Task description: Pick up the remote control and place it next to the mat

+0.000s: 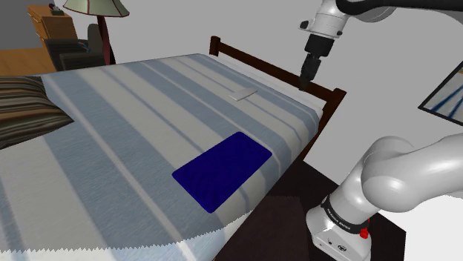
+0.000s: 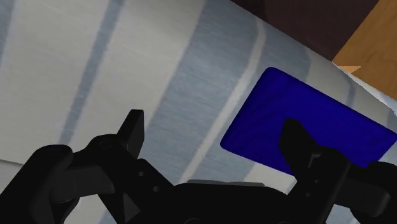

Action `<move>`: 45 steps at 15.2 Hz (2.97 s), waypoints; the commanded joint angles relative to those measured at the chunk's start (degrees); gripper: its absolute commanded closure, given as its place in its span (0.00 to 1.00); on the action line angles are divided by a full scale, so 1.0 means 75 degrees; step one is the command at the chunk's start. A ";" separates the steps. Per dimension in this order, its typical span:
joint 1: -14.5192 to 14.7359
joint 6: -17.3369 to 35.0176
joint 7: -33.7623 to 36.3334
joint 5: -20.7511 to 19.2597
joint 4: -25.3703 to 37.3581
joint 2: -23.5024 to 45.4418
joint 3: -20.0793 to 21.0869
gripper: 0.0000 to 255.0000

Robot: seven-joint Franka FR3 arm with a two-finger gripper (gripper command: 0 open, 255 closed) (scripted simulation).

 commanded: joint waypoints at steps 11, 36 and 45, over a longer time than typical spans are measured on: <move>0.0858 0.1932 -0.4742 -0.0155 0.1207 0.2991 -0.2034 0.00; -0.0125 0.3064 -1.1567 0.2867 0.6066 0.9360 -0.1494 0.00; -0.0140 0.3267 -1.1605 0.2928 0.5964 0.9470 -0.1455 0.00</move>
